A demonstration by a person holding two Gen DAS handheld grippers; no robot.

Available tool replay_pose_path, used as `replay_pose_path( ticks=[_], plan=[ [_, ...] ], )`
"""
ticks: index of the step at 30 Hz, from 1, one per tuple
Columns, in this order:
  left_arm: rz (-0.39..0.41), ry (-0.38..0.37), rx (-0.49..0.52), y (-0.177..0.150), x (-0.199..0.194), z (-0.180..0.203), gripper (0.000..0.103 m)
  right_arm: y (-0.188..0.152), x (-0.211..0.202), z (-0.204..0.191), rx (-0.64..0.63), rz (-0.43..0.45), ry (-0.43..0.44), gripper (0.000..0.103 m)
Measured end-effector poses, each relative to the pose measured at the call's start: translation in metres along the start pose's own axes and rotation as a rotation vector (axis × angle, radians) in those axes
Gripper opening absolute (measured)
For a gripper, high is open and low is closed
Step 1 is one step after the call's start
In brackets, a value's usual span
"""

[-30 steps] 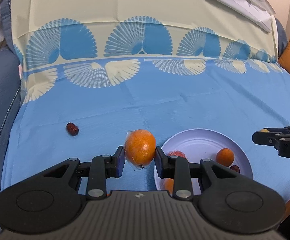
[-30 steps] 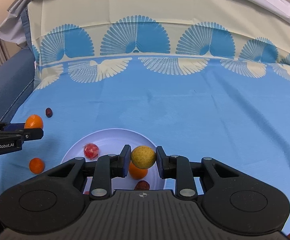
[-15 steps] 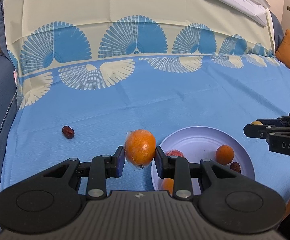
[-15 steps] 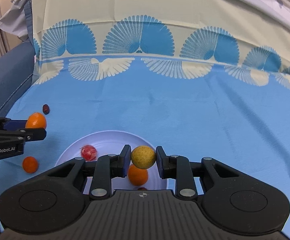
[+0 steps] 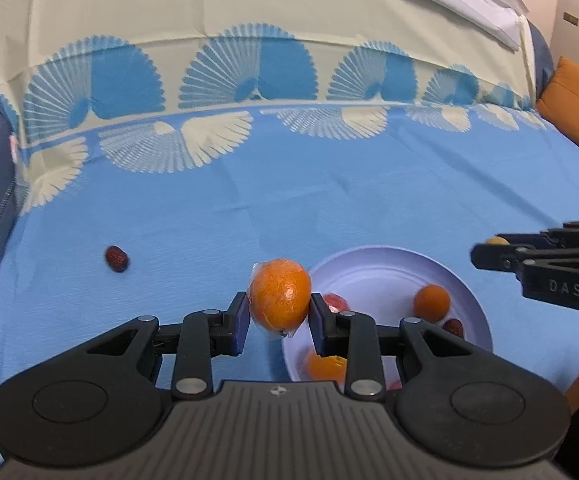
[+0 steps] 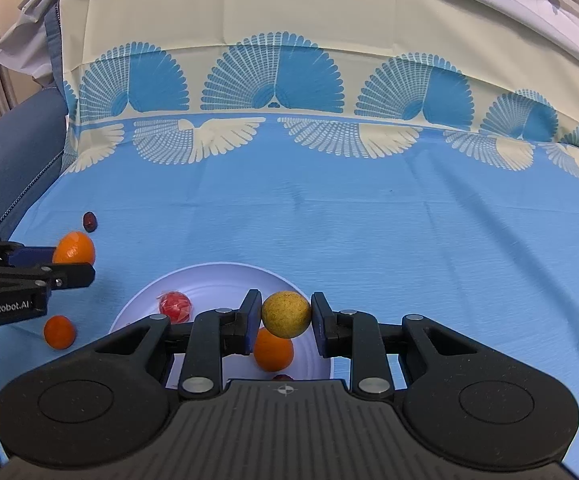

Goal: Organize fruits
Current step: 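Carry the yellow fruit with the right tool while the left carries the bagged orange over the plate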

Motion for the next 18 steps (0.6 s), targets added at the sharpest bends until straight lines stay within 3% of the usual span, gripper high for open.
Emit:
replay_pose_path(
  ticks=[8, 18],
  plan=[
    [-0.049, -0.111, 0.064, -0.011, 0.006, 0.025, 0.035, -0.001, 0.001, -0.001, -0.008, -0.010, 0.012, 0.028],
    [-0.073, -0.157, 0.182, -0.024, 0.010, 0.055, 0.035, -0.005, 0.004, -0.012, -0.040, -0.033, 0.043, 0.028]
  ],
)
Point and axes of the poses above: each gripper's, at about its wrist camera, not at the fingertips, and x roughly the way its jaws point, z to its right, y to its top, the point moved 5 cm from there along x, roughly the way its jaws point, and after that the axes turned 2 degrees about -z, right-handed, at the moved point
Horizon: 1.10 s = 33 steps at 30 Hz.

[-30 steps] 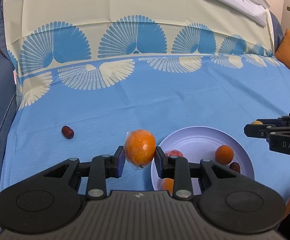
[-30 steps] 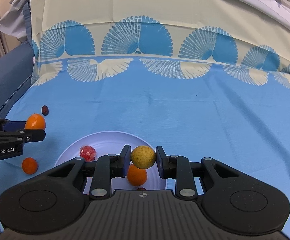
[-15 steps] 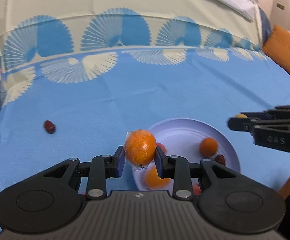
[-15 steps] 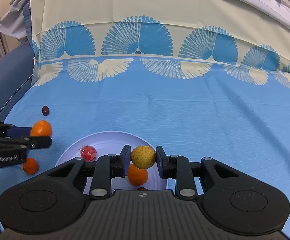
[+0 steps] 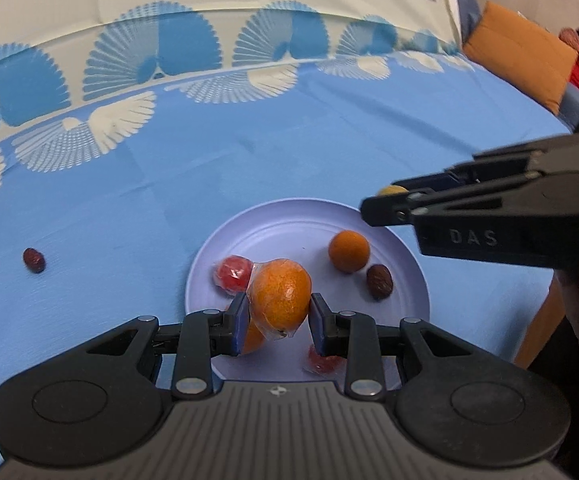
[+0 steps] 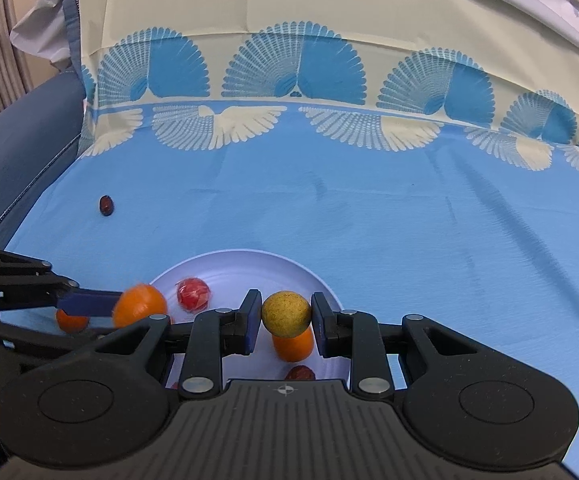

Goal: Organize fruits
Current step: 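Carry the yellow fruit with the right tool while the left carries the bagged orange over the plate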

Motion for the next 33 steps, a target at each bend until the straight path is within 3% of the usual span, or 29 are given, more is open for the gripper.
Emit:
replay_pose_path(
  ticks=[33],
  plan=[
    [-0.013, -0.002, 0.032, 0.0013, 0.0033, 0.0037, 0.035, -0.0045, 0.0063, -0.0092, -0.040, -0.043, 0.011, 0.028]
  ],
)
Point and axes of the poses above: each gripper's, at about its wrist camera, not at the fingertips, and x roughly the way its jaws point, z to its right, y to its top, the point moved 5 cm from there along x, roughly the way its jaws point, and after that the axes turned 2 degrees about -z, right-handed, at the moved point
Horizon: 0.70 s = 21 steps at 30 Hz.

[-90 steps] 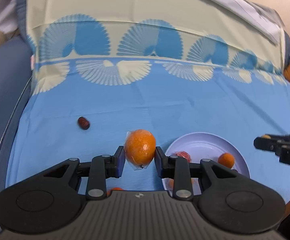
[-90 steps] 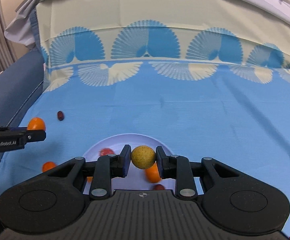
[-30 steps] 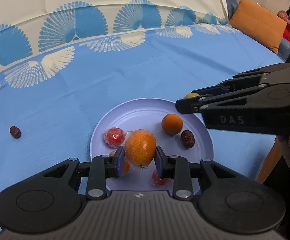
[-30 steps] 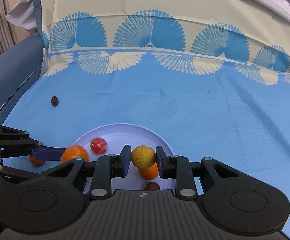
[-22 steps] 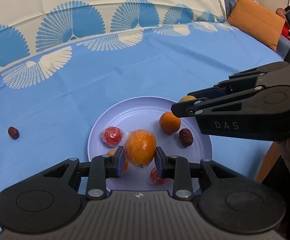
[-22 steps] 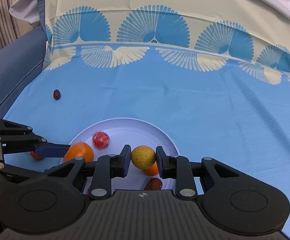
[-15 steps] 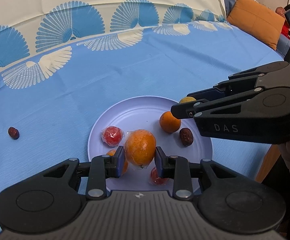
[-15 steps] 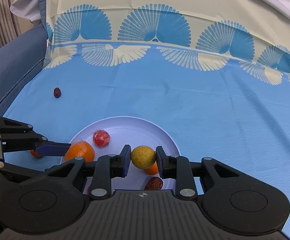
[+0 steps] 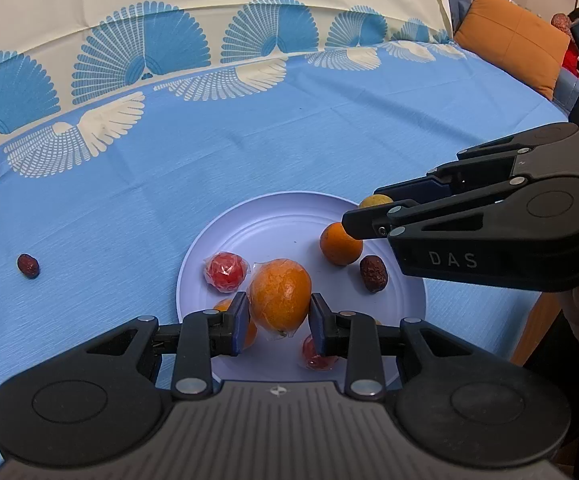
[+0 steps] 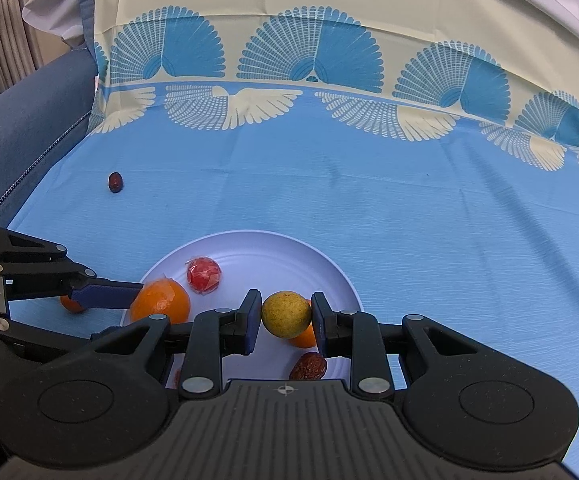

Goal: Organize fruits
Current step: 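Carry the yellow fruit with the right tool while the left carries the bagged orange over the plate, then open the right tool to drop the yellow fruit while the left drops the bagged orange onto the plate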

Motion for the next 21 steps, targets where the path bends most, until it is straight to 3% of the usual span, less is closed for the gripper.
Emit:
replay_pose_path(
  ticks=[6, 8, 12, 21],
  plan=[
    [-0.001, -0.004, -0.004, 0.0002, 0.0002, -0.0002, 0.035, 0.0002, 0.0003, 0.0000, 0.000, -0.001, 0.001, 0.028],
    [-0.005, -0.009, -0.009, 0.0001, 0.0009, -0.0003, 0.041, 0.0003, 0.0003, -0.0006, -0.001, -0.003, 0.002, 0.029],
    [0.004, -0.001, -0.008, 0.0015, -0.0002, -0.0018, 0.045, 0.0012, -0.0005, -0.0006, 0.003, -0.001, -0.006, 0.044],
    [0.028, 0.017, -0.034, 0.0034, -0.0063, -0.0052, 0.045, 0.0014, -0.0032, 0.0002, 0.011, 0.012, -0.023, 0.049]
  ],
)
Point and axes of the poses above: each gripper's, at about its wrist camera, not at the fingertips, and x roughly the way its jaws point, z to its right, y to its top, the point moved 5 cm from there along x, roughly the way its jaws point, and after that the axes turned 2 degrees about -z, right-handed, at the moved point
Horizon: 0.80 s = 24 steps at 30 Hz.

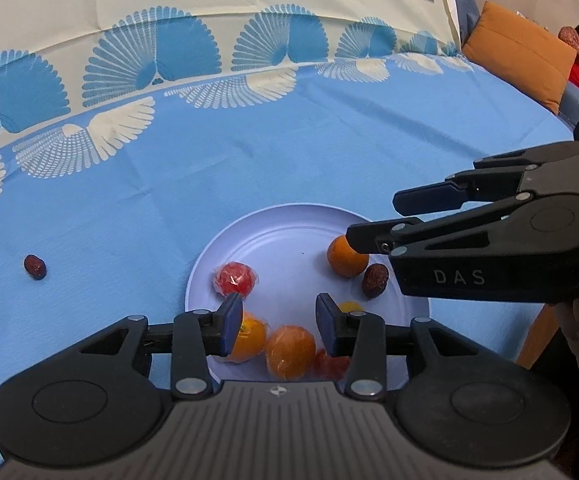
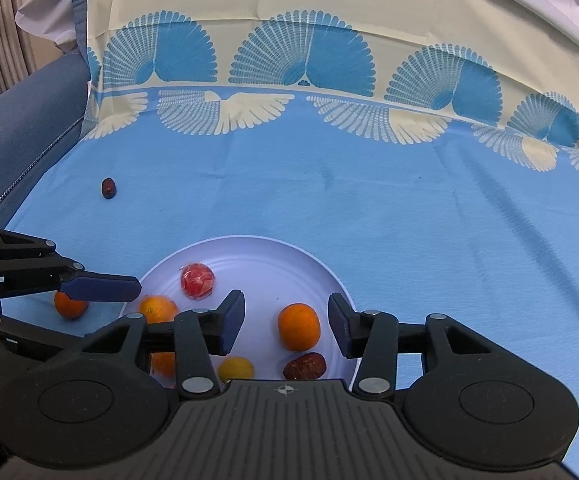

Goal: Organize fruits
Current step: 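Open the right tool to drop the yellow fruit while the left drops the bagged orange onto the plate, then move the right tool toward the tangerine while the left approaches the dark red date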

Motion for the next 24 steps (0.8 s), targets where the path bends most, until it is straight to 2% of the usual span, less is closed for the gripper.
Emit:
replay_pose_path(
  ticks=[3, 6, 8, 12, 24],
  plan=[
    [0.008, 0.006, -0.010, 0.002, -0.002, -0.002, 0.042, 0.001, 0.000, 0.000, 0.000, 0.003, -0.004, 0.049],
    [0.020, 0.021, -0.021, 0.004, -0.004, -0.005, 0.035, 0.001, -0.001, -0.001, -0.003, 0.008, -0.007, 0.049],
    [0.028, 0.039, -0.030, 0.005, -0.005, -0.009, 0.023, 0.001, -0.001, -0.001, -0.002, 0.011, -0.008, 0.049],
    [0.053, 0.063, -0.071, 0.010, -0.011, -0.019, 0.011, 0.003, -0.001, -0.001, 0.000, 0.019, -0.012, 0.049],
    [0.072, 0.093, -0.117, 0.013, -0.023, -0.032, 0.011, 0.004, -0.001, -0.005, -0.007, 0.027, -0.003, 0.049]
  ],
)
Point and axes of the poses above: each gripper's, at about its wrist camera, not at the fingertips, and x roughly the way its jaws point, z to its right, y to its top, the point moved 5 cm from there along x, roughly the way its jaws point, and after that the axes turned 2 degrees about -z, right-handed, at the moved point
